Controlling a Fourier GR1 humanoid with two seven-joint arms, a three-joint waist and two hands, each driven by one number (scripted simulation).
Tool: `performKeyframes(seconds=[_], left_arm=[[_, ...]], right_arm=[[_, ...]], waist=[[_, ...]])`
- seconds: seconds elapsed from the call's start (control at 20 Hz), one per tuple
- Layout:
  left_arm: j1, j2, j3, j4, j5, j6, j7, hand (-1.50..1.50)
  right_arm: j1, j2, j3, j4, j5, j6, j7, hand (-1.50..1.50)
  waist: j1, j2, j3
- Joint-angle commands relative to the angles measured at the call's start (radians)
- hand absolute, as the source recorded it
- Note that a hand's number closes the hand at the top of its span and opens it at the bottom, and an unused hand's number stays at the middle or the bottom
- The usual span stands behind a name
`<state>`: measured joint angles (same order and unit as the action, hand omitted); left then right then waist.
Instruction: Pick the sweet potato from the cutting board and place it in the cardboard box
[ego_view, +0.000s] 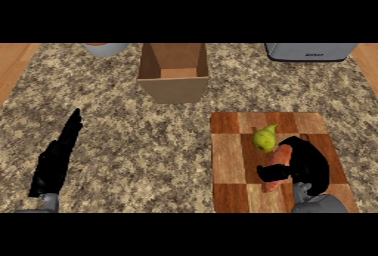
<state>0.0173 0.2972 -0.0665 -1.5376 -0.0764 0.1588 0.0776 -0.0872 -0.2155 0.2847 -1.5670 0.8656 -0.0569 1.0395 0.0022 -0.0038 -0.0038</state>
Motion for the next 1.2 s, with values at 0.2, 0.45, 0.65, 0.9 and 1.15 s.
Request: performKeyframes(seconds=[0.2,0.45,0.65,0.9,1.15], left_arm=[[-0.007,-0.006,0.011,-0.003,-0.002,-0.019,-0.008,0.00],[0.006,-0.038,-0.002,-0.023,-0.050,0.026,0.022,0.00],[-0.041,-0.030,0.033,0.066,-0.020,-0.012,-0.017,0.00],[-0.038,-0.016,0.040,0.028,-0.019,-0.032,0.001,0.00],[-0.038,-0.017,0.033,0.015,-0.022,-0.041,0.008,0.00]], right_arm=[[-0.068,0.195,0.224,0.067,0.378,0.012,0.236,1.50],[-0.018,0.198,0.243,-0.049,0.485,0.092,0.260,1.50],[-0.051,0.214,0.258,-0.124,0.554,0.163,0.306,1.50],[-0.174,0.215,0.294,-0.224,0.508,0.069,0.264,1.50],[-0.356,0.215,0.309,-0.269,0.477,-0.005,0.224,1.50]], waist=[[0.003,0.003,0.003],[-0.005,0.001,0.003],[-0.010,0.002,0.003],[0.002,0.003,0.004],[0.018,0.004,0.003]])
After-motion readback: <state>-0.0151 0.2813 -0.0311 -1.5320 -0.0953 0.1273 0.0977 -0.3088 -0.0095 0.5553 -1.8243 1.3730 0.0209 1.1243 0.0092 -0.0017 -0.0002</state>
